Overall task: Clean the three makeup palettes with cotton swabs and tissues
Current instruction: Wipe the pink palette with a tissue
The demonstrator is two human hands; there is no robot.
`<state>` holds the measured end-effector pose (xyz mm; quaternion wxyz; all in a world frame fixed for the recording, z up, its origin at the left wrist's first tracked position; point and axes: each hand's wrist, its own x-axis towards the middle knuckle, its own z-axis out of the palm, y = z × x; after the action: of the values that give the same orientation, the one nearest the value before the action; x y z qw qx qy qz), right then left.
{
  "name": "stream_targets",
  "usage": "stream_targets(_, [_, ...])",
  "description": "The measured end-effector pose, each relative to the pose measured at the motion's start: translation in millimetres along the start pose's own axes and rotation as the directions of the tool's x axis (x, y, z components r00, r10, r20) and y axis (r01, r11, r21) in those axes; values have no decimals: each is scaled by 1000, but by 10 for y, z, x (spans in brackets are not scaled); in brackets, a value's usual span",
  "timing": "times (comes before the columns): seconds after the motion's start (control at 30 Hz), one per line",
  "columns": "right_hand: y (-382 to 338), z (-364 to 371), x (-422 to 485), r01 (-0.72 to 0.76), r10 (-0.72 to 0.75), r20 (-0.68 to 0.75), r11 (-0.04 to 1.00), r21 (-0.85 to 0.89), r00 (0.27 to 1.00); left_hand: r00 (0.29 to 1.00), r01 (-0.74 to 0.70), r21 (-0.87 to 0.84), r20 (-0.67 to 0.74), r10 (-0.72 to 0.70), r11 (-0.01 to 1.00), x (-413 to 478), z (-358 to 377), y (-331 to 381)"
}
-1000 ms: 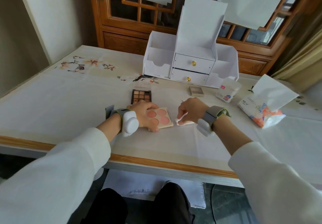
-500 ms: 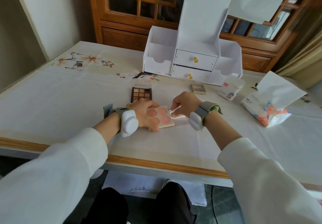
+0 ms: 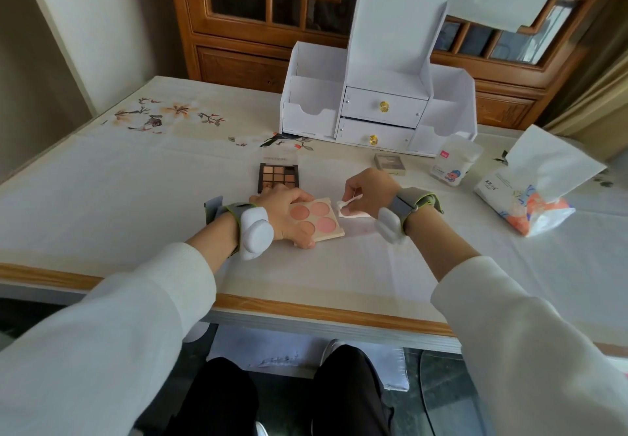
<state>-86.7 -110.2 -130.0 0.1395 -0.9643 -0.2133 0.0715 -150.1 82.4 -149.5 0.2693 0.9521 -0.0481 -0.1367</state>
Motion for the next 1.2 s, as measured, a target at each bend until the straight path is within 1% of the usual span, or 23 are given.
stream_targets(0.17, [26,-45,-147,52,-43,112,996,-79,993,1000,-2,-9,-14,2,1000,-2,12,-1])
stream_targets(0.23, [37,-49,-156,71,-58,134,993,-92,989,1000,-1,-3,-10,1,1000,6,13,-13])
stream_targets(0.33, [73,-62,-75,44,-37,75,995,-93,997,1000,-13,7,-17,13,1000,23,17,-23])
stream_targets(0.43, [112,-89,40,-31,31,-9,998,-63,999,998,-35,16,-44,36,999,48,33,-41])
stream_targets(0.57, [136,-96,78,-70,68,-28,997,-40,997,999,-32,22,-37,32,999,62,36,-60])
stream_targets(0.67, [146,-117,21,-50,51,22,997,-59,998,999,-33,22,-37,34,999,68,26,-65])
stream_targets(0.83, [156,-162,-104,38,-6,180,984,-174,984,999,-26,25,-21,27,999,35,20,-39])
stream_targets(0.9, [153,-166,-125,55,-17,201,982,-183,979,999,-27,20,-21,27,999,33,15,-40])
stream_targets(1.0, [164,-188,-92,32,-4,162,985,-168,987,999,-36,22,-22,37,999,21,6,-32])
stream_targets(1.2, [174,-173,106,-21,29,66,992,-124,997,1000,7,8,4,-7,1000,-33,-24,28])
